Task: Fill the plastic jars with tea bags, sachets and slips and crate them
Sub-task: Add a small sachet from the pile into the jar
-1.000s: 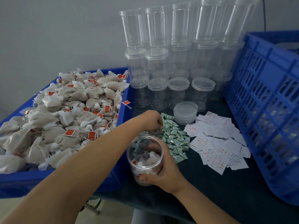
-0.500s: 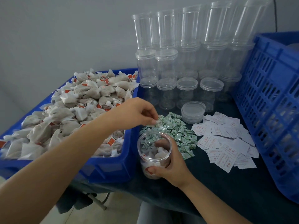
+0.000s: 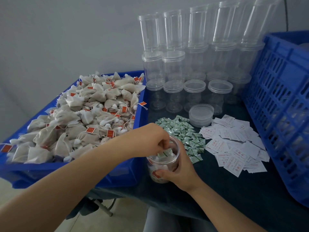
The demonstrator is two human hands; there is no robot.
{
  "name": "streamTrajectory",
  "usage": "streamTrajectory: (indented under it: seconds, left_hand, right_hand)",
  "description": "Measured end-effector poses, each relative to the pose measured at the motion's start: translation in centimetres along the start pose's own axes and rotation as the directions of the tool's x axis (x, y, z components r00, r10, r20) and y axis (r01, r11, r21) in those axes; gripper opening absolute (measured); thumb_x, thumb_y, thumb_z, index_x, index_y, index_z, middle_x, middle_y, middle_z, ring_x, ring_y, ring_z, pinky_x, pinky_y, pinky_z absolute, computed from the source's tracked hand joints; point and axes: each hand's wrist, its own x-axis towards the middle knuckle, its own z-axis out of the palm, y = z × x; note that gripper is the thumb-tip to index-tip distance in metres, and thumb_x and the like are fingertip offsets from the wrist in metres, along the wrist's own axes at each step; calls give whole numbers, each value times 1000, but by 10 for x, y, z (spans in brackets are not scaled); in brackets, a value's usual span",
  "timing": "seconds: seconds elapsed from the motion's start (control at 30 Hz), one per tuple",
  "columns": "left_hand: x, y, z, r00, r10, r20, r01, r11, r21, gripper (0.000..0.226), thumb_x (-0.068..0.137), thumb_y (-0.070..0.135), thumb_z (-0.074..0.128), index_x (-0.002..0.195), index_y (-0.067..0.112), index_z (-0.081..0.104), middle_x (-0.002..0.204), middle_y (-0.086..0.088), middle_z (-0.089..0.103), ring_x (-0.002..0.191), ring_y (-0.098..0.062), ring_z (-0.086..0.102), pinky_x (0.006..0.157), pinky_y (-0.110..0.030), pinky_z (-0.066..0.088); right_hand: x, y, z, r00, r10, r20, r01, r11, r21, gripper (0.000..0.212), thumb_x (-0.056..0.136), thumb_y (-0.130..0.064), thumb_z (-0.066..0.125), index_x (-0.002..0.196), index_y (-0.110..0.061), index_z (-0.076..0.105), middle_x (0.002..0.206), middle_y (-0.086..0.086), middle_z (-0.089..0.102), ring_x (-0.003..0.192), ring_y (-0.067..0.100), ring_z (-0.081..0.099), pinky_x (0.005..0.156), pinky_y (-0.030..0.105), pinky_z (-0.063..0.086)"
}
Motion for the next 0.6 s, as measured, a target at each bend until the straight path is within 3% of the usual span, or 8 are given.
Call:
streamTrajectory:
  seconds: [0.07,0.17,0.3,0.47,0.6]
  left_hand:
    - [7,5,3,998,-25,51,22,997,69,22,89,6,52,102,16,68,93,7,63,84,-8,57,61,-11,38]
    - [14,10,4,988,-58,140,32,983,179,25,89,3,50,103,14,67,103,-1,64,93,-20,60,67,-23,41]
    - [17,14,5,985,-112,130,66,948,312,22,89,-1,48,101,6,65,90,-6,56,76,-19,52,62,-26,38]
    - [18,20,2,986,-109,124,54,925,375,16,90,0,50,97,8,62,70,2,40,62,-14,43,57,-23,35]
    - [18,18,0,983,-115,144,58,935,350,17,91,5,53,102,8,65,79,-2,55,68,-16,52,52,-19,35]
  right_hand:
    - [1,-1,0,1000,-12,-1,12,1000,-5,90,62,-27,87,129,-67,42,126,-24,60,122,3,58,92,17,50]
    - [2,1,0,1000,-21,-11,20,1000,-7,92,61,-30,88,130,-67,41,129,-21,59,126,7,56,94,19,49]
    - [2,4,-1,1000,-18,-3,18,1000,-14,92,63,-30,89,132,-66,39,127,-25,58,125,4,56,93,16,49]
    - [3,2,-1,1000,-2,-1,2,1000,0,91,63,-30,89,132,-63,40,126,-22,60,123,8,58,91,18,51]
    - [2,0,0,1000,3,3,-3,1000,-3,91,65,-28,89,133,-62,40,126,-22,60,121,7,60,90,17,51]
